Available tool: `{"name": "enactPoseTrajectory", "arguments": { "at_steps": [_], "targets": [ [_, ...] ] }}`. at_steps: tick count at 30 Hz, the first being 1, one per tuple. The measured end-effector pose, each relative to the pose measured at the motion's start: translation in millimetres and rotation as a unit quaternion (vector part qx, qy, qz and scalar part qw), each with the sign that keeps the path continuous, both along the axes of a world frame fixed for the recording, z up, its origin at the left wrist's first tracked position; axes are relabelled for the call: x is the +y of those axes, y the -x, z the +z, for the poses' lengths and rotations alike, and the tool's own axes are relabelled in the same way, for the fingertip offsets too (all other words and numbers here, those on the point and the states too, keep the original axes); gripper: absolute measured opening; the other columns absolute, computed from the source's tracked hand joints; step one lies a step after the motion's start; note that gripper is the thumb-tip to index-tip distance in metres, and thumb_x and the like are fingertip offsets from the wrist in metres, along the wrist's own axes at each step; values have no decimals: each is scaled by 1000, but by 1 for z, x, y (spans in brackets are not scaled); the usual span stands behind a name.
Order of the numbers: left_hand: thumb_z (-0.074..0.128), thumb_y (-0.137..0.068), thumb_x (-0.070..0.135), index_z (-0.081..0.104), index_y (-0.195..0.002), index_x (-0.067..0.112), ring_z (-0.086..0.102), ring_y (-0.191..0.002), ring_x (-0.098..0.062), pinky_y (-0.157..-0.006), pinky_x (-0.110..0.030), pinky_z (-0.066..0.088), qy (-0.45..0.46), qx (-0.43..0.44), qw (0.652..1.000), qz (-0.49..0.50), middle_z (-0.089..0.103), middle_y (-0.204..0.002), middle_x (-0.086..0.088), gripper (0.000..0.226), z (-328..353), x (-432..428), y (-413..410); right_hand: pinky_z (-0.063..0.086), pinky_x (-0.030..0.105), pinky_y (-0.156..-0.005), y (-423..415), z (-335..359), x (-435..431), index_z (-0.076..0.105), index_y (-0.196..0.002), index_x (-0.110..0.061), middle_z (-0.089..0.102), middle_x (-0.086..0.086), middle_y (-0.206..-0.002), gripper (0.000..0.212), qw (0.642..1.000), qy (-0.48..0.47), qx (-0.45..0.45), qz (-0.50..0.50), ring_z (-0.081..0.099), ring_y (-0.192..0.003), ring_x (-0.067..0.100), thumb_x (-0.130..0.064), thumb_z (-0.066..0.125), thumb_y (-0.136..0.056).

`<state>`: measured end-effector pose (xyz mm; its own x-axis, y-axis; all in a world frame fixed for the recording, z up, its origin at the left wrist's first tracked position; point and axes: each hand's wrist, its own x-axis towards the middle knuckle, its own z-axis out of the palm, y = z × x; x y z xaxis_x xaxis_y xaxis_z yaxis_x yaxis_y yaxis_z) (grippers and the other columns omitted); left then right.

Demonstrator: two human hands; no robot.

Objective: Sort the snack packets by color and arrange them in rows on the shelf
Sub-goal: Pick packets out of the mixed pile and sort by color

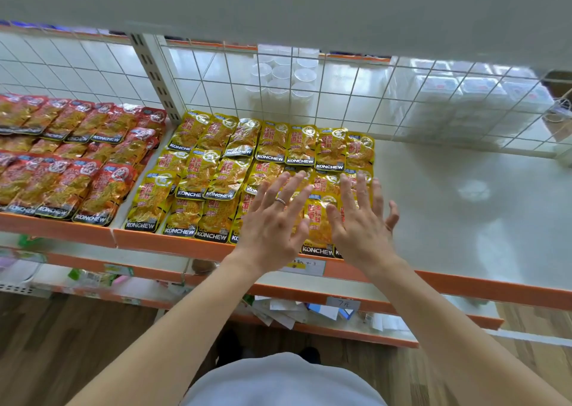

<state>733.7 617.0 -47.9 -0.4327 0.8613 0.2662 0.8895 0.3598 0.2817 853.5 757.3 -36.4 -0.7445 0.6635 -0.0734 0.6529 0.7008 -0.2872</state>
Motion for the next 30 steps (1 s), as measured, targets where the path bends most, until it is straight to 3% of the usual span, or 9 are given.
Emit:
{"name": "enactPoseTrajectory", "arguments": {
  "at_steps": [6,11,14,24,27,30],
  "targets": [
    [56,-92,34,69,-125,16,50,-131,-24,-108,-55,38,-64,61,995,44,57,-142,-4,40,-12,-87,40,-7,56,-118,35,5,-49,8,-156,-41,-12,-9,-167,64,993,2,29,112,-19,-152,19,-61,21,-97],
    [54,-94,34,71,-125,19,50,-135,-23,-113,-50,36,-25,59,998,8,55,-146,-2,39,-27,-118,56,-7,56,-118,61,-5,-74,5,-158,-40,-12,-7,-167,66,991,14,-7,134,-18,-152,17,-61,29,-100],
    [56,-94,33,70,-127,18,52,-132,-23,-108,-45,42,-19,42,999,-10,55,-146,-1,39,-31,-123,54,-7,56,-117,63,-10,-86,1,-157,-40,-11,-10,-167,67,989,6,-30,146,-16,-152,17,-63,26,-100],
    [54,-96,33,67,-130,12,60,-118,-20,-100,-46,48,-86,34,995,-40,60,-141,1,42,-26,-131,60,-6,52,-119,62,-10,-98,11,-157,-40,2,-11,-167,66,994,4,-8,112,-6,-154,14,-55,38,-99],
    [54,-96,30,67,-127,10,60,-119,-26,-101,-44,46,-155,39,985,65,59,-141,-3,39,-15,-147,83,-6,50,-119,60,-7,-97,13,-157,-38,6,-11,-167,67,996,13,27,89,-1,-154,14,-53,40,-98],
    [49,-94,37,61,-134,11,50,-133,-30,-109,-45,40,-109,-24,967,227,49,-150,-9,49,-9,-169,119,-6,50,-119,62,-8,-98,12,-157,-39,3,-11,-167,67,997,18,25,77,-4,-154,13,-55,42,-99]
  ]
}}
